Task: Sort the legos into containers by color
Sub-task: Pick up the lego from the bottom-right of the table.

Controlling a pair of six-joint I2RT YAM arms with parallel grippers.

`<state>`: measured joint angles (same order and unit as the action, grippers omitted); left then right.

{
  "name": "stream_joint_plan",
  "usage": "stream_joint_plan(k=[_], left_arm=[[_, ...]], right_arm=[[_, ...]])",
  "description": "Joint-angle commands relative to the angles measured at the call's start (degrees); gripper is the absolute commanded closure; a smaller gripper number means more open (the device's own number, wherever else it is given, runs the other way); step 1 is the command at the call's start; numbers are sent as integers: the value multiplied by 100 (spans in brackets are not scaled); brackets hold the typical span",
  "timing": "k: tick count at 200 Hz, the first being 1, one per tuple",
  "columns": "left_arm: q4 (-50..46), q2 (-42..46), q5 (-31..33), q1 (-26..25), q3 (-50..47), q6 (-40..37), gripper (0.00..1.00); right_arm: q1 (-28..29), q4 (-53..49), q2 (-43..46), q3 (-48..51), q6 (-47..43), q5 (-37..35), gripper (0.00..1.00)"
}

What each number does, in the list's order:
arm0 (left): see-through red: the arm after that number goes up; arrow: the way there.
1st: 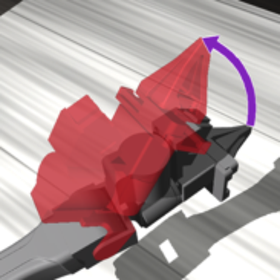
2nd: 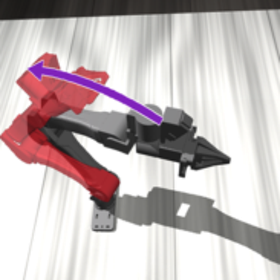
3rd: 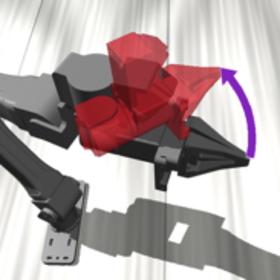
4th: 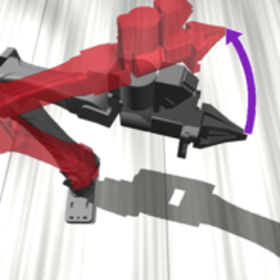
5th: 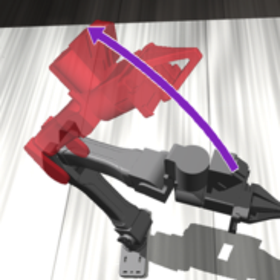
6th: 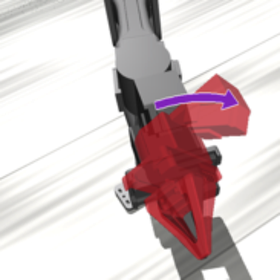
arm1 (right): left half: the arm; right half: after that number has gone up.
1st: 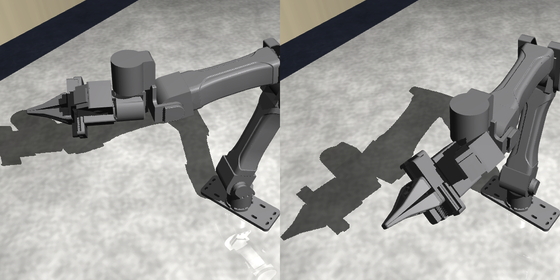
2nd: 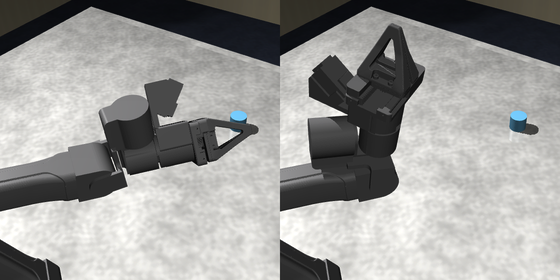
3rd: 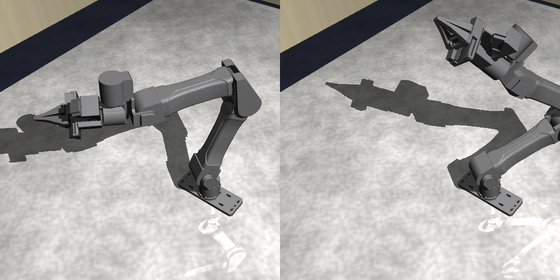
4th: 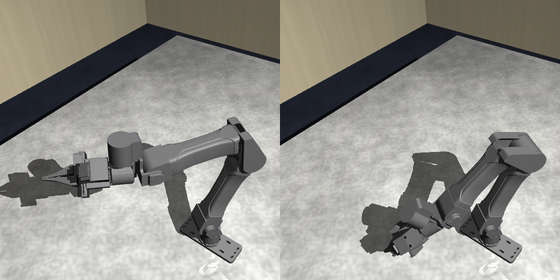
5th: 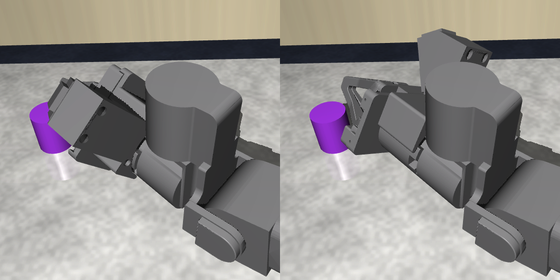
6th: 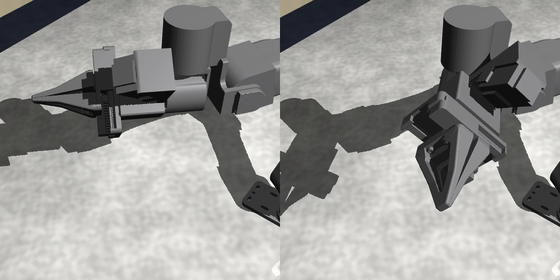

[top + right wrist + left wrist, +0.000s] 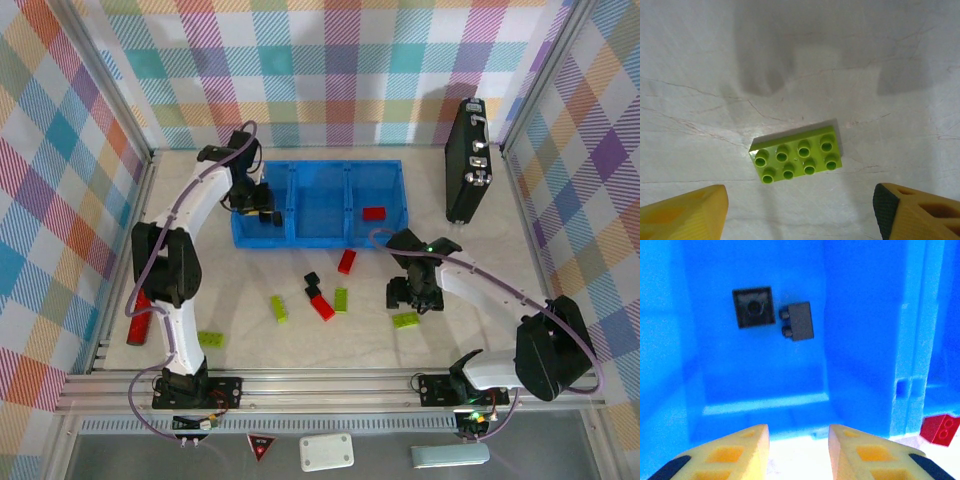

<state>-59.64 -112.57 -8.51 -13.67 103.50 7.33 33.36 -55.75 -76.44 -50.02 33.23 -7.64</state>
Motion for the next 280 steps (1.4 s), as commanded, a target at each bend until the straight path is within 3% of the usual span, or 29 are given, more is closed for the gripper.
stream_joint_plan(k=[1,80,138,208,280], left_arm=[[118,468,60,58,-488,-269,63],[947,875,111,60,-1607,-545,64],[1079,706,-142,66,-1695,-579,64],[1068,706,-142,67,-1702,-602,64],[1044,663,-152,66,-1669,-579,65]], right_arm=[[36,153,-137,128,-17,198,22],[99,512,-666,310,-16,404,22],[168,678,-1089,405,119,412,22],[659,557,-1364,244,421,377,23],[924,423,-1268,101,744,351,32]])
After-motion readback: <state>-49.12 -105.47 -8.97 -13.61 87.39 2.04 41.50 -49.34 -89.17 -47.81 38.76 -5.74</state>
